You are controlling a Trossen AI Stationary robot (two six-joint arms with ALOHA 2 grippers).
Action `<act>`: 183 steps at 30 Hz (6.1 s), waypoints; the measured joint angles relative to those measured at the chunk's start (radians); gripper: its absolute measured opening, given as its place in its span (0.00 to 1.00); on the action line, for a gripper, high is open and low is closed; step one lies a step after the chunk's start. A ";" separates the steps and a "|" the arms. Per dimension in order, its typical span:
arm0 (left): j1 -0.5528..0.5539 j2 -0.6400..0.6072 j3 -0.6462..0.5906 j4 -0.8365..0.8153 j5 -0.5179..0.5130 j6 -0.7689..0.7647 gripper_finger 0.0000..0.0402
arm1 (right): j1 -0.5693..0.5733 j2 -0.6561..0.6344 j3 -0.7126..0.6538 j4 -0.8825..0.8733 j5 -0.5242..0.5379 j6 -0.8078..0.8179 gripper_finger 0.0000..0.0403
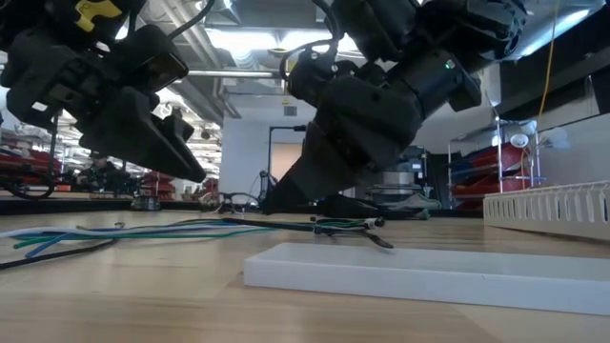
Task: Ziptie cables
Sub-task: Wrap the cable wires with the black zip tie
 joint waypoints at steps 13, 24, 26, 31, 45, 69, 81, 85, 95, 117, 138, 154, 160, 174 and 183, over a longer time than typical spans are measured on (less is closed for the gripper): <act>0.000 0.000 0.001 -0.003 0.000 0.003 0.33 | -0.020 0.048 0.001 0.002 0.030 0.010 0.21; 0.000 0.000 0.001 -0.002 0.000 0.003 0.33 | -0.020 0.014 0.005 -0.068 0.199 0.028 0.00; 0.000 0.000 0.001 0.001 0.000 0.002 0.33 | -0.017 -0.015 0.008 -0.058 0.230 0.028 0.00; 0.001 -0.002 0.002 0.011 0.000 0.001 0.33 | 0.000 -0.075 0.011 0.012 0.264 0.034 0.00; 0.004 -0.018 0.003 0.018 -0.061 -0.020 0.33 | 0.078 -0.079 -0.220 0.502 0.520 0.256 0.00; 0.193 0.351 0.362 0.126 -0.074 -0.040 0.43 | 0.170 -0.079 -0.392 0.742 0.743 0.288 0.00; 0.179 0.436 0.433 0.149 -0.087 -0.120 0.40 | 0.169 -0.079 -0.391 0.761 0.744 0.288 0.00; 0.188 0.460 0.440 0.177 -0.096 -0.128 0.29 | 0.169 -0.079 -0.390 0.762 0.748 0.289 0.00; 0.170 0.473 0.454 0.112 -0.104 -0.136 0.01 | 0.170 -0.170 -0.418 0.755 0.945 0.210 0.00; 0.148 0.425 0.449 -0.020 -0.074 -0.158 0.00 | 0.153 -0.315 -0.570 0.499 0.500 0.444 0.21; 0.143 0.425 0.449 -0.011 -0.071 -0.158 0.00 | 0.030 -0.193 -0.406 0.494 0.262 0.049 0.03; 0.108 0.434 0.444 -0.047 -0.030 -0.196 0.00 | 0.058 -0.369 -0.328 0.262 0.638 -0.340 0.00; 0.111 0.387 0.442 -0.076 -0.013 -0.191 0.00 | 0.066 -0.371 -0.328 0.187 0.643 -0.229 0.00; 0.142 0.249 0.442 -0.191 0.007 -0.167 0.34 | 0.078 -0.371 -0.327 0.180 0.575 -0.174 0.00; 0.190 0.313 0.447 -0.012 -0.171 -0.163 0.37 | 0.077 -0.371 -0.327 0.183 0.585 -0.172 0.00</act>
